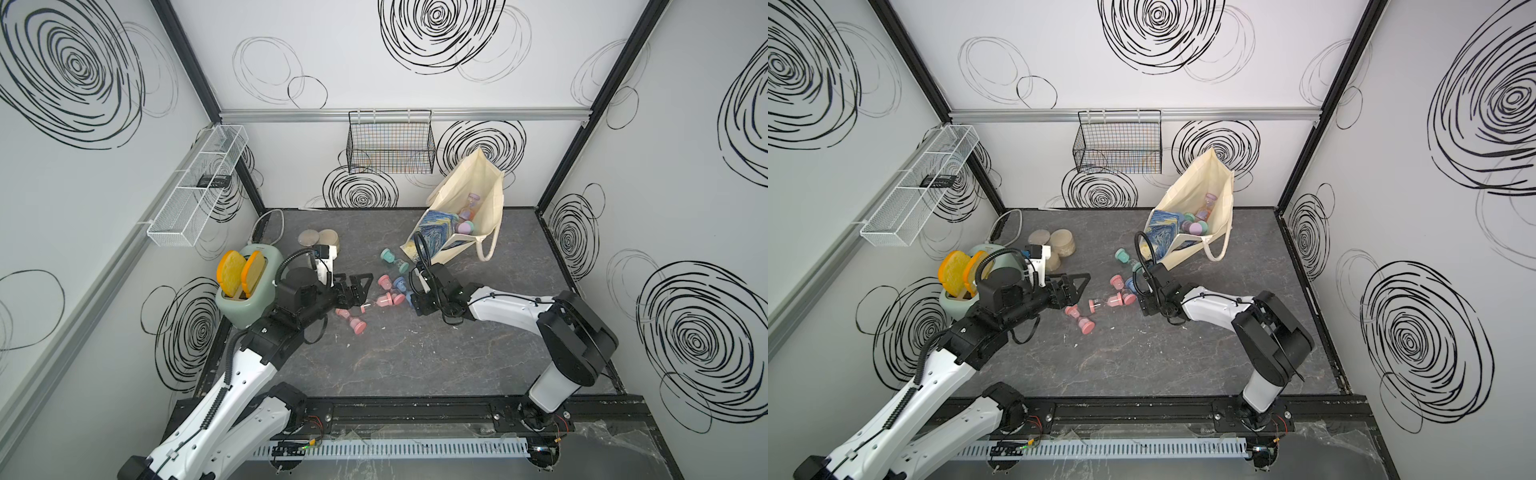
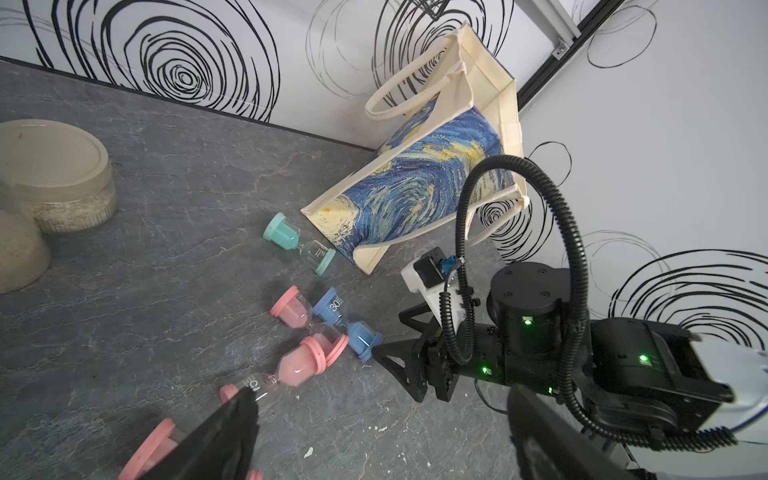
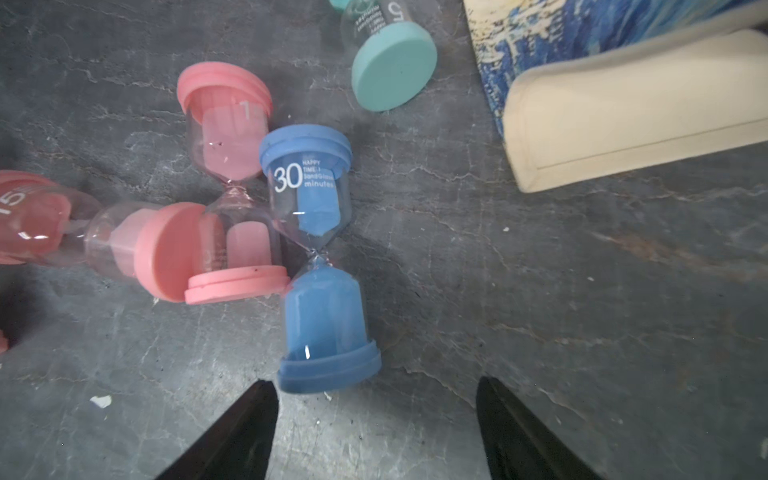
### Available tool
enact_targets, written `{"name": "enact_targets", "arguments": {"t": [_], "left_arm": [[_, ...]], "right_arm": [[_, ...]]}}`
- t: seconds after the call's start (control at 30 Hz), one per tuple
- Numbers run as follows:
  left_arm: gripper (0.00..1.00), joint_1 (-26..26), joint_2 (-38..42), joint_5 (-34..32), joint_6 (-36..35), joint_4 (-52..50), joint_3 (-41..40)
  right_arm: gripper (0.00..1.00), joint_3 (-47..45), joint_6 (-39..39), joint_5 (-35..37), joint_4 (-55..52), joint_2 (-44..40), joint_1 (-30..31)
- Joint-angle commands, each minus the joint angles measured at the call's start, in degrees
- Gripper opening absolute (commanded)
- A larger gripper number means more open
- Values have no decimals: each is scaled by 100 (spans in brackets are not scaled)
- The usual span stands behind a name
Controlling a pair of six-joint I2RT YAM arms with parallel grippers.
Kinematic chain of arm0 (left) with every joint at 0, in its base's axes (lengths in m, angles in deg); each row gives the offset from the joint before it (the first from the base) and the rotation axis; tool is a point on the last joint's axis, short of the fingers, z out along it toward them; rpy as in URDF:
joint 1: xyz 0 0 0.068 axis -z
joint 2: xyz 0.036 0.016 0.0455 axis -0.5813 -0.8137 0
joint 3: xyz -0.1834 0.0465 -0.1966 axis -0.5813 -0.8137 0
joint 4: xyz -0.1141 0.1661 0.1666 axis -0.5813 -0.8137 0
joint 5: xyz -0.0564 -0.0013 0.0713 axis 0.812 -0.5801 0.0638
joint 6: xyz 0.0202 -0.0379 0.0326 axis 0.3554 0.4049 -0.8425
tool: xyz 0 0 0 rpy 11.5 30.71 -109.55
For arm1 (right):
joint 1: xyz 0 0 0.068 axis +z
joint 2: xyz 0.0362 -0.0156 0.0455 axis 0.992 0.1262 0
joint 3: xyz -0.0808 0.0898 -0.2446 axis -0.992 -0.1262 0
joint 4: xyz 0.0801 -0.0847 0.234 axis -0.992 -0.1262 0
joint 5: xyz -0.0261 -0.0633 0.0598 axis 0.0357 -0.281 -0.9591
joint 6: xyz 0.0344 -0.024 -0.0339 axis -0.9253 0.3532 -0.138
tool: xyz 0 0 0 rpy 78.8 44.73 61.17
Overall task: Put the hourglass into the canvas bag
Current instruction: Pick up the hourglass from the center of the board.
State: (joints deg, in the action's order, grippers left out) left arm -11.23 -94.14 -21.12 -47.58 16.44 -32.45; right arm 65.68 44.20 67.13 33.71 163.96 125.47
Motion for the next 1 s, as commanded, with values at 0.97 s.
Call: {"name": "enact_targets", "arguments": {"t": [0.97], "left_arm": [[96,-19,-237,97,134,575,5]], "right_arm": [[58,-50,65,-280,859,809,63]]}}
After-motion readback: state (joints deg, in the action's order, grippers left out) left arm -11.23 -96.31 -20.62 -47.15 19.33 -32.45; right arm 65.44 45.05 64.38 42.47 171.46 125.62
